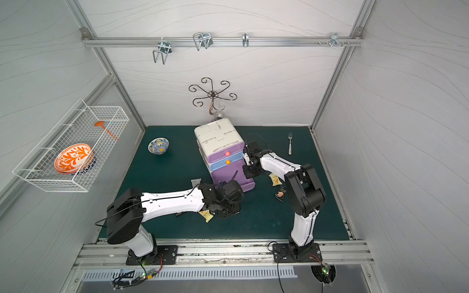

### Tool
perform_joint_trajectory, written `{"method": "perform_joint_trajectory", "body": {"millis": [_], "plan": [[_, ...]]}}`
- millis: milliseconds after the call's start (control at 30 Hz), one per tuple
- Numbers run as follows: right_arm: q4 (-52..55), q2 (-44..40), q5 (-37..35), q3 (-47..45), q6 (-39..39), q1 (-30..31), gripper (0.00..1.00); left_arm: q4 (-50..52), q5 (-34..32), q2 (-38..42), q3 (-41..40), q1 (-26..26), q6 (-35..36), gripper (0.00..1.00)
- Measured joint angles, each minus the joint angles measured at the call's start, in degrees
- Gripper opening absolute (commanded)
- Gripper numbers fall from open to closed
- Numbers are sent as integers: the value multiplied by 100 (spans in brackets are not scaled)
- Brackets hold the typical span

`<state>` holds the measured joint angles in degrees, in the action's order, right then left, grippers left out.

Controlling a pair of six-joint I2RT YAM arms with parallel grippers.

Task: Take the cookies out of the drawer
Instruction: Close the drawer in the storage box.

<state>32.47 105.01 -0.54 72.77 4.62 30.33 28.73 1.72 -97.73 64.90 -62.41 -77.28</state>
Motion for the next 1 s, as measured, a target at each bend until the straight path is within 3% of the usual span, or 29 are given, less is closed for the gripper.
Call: {"method": "perform_joint_trajectory", "body": {"millis": [300,667,867,1000], "plan": [[26,7,46,17,0,-2,5,0,-929,-1200,942,304,-291,36],[170,-92,426,109,192,-9,55,227,-1755,-1408,1425,802,-284,35],[586,-610,533,118,382,-160,64,256,-1921,-1482,1526,866,-214,35],[710,-1340,929,-94,750,-706,65,229,-1928,-1517,1639,916,-63,37]]}}
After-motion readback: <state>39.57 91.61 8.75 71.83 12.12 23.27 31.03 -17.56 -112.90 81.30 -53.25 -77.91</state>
